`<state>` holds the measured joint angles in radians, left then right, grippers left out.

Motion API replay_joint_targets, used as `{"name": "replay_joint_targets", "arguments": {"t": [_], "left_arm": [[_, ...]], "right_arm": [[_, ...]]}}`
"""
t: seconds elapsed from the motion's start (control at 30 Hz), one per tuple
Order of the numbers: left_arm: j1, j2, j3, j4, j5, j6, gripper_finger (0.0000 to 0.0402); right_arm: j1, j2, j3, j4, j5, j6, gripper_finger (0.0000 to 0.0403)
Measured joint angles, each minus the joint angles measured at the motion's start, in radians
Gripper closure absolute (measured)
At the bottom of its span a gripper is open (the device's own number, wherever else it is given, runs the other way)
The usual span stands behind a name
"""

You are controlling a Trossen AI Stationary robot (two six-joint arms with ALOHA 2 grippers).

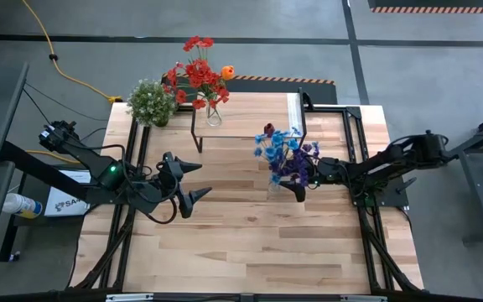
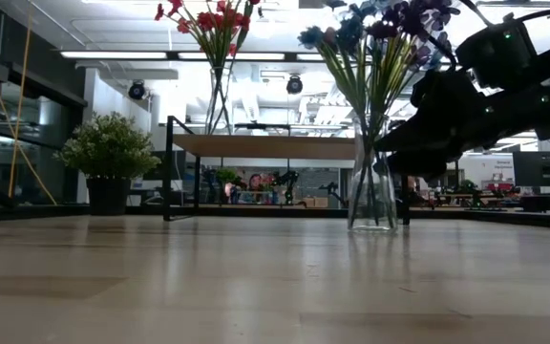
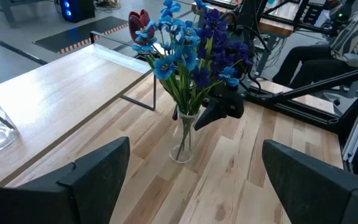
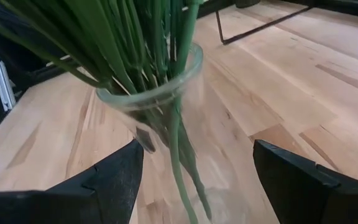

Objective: Pick and place flowers into a vace then onto a shelf
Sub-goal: Put the transparent vase on the shelf

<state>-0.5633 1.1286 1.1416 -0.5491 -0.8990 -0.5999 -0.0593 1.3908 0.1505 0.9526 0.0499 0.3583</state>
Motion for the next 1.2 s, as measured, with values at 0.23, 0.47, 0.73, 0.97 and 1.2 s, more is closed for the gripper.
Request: {"name": "replay_joint_targets", "arguments": {"t": [0.23,0.47,0.73,0.97,1.2], "left_arm": [[0.000,0.000,0.000,0.000,0.000,0.000,0.0005],[0.000,0.000,0.000,0.000,0.000,0.000,0.0005],[0.000,0.000,0.000,0.000,0.000,0.000,0.0005],[0.000,0.000,0.000,0.000,0.000,0.000,0.0005],[0.000,0.000,0.000,0.000,0.000,0.000,0.0005]], "right_arm": [[0.000,0.025,0.000,0.015,0.007,0.000,0.0112],[-0.002,0.031,0.000,0.015,0.023,-0.008,0.0112],[-0.040,0.031,0.000,0.016,0.000,-0.001,0.0111],[-0.041,0.031,0.000,0.018,-0.013,-0.001,0.0111],[-0.041,0.031,0.054,-0.035,-0.015,-0.023,0.0111]]}}
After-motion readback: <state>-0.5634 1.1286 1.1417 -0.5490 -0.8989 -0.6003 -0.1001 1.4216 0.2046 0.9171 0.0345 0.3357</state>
